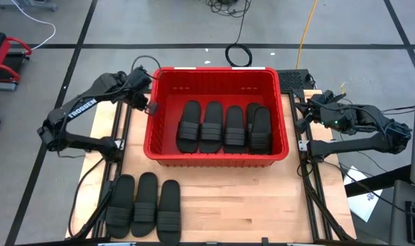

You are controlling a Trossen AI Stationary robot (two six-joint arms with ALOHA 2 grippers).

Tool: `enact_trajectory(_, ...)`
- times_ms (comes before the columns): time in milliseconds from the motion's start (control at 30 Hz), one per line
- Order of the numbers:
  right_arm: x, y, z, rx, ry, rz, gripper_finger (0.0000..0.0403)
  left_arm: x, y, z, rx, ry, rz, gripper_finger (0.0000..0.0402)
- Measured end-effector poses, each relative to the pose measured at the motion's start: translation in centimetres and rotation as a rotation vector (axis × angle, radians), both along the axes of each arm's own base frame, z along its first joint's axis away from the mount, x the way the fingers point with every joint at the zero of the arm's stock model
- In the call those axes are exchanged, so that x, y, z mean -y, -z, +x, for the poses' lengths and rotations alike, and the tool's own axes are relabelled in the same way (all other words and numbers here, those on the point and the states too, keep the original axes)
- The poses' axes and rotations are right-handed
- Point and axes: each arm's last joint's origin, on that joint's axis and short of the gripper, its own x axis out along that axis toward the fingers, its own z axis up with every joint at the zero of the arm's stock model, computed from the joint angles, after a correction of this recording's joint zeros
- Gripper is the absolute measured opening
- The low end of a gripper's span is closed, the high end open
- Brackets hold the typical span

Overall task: Pick and place slides into bin
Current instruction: Adjust the red bin, then put the black slide into the red bin

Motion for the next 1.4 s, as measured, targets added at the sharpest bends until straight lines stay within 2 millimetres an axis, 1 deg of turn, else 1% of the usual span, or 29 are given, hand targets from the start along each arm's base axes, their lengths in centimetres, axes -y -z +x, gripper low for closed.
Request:
enact_trajectory(67,-0.1,-0.1,0.2,0.003,-0.035,0.000,0.0000,0.3,-1.4,-0.5,0.022,0.021,0.074,0.0014)
enact_trajectory(200,-0.1,-0.5,0.5,0.016,-0.090,-0.031,0.0000,1.4,-5.2,-1.9,0.137,0.085,0.261,0.0014)
enact_trajectory(333,-0.1,-1.0,0.8,0.043,-0.114,-0.072,0.0000,3.5,-8.7,-3.6,0.319,0.245,0.430,0.0014)
enact_trajectory(400,-0.1,-1.2,1.0,0.056,-0.127,-0.095,0.0000,4.8,-9.9,-4.5,0.410,0.349,0.476,0.0014)
enact_trajectory(500,0.0,-1.5,1.1,0.085,-0.130,-0.108,0.0000,6.6,-10.7,-5.8,0.537,0.448,0.480,0.0014)
enact_trajectory(633,0.0,-1.7,1.2,0.105,-0.128,-0.110,0.0000,8.3,-11.1,-6.7,0.676,0.513,0.379,0.0014)
enact_trajectory(733,0.0,-1.8,1.3,0.119,-0.121,-0.116,0.0000,9.1,-11.1,-6.7,0.767,0.578,0.263,0.0014)
enact_trajectory(800,0.1,-2.0,1.3,0.135,-0.089,-0.134,0.0000,9.7,-11.1,-6.5,0.827,0.675,0.162,0.0015)
enact_trajectory(867,0.1,-2.3,1.4,0.161,-0.064,-0.149,0.0000,10.2,-10.9,-6.4,0.840,0.751,0.077,0.0015)
enact_trajectory(933,0.2,-2.5,1.4,0.184,-0.055,-0.160,0.0000,10.6,-10.7,-6.4,0.827,0.791,0.043,0.0015)
enact_trajectory(1067,0.2,-2.9,1.6,0.217,-0.058,-0.176,0.0000,11.1,-9.7,-5.6,0.798,0.894,-0.033,0.0028)
enact_trajectory(1200,0.2,-3.1,1.7,0.232,-0.064,-0.192,0.0000,11.8,-8.6,-4.2,0.776,0.955,-0.098,0.0062)
enact_trajectory(1300,0.2,-3.2,1.7,0.230,-0.072,-0.207,0.0000,12.6,-8.1,-2.4,0.804,0.966,-0.147,0.0096)
enact_trajectory(1400,0.2,-3.4,1.7,0.220,-0.083,-0.228,0.0000,13.8,-7.6,-0.3,0.840,1.007,-0.168,0.0131)
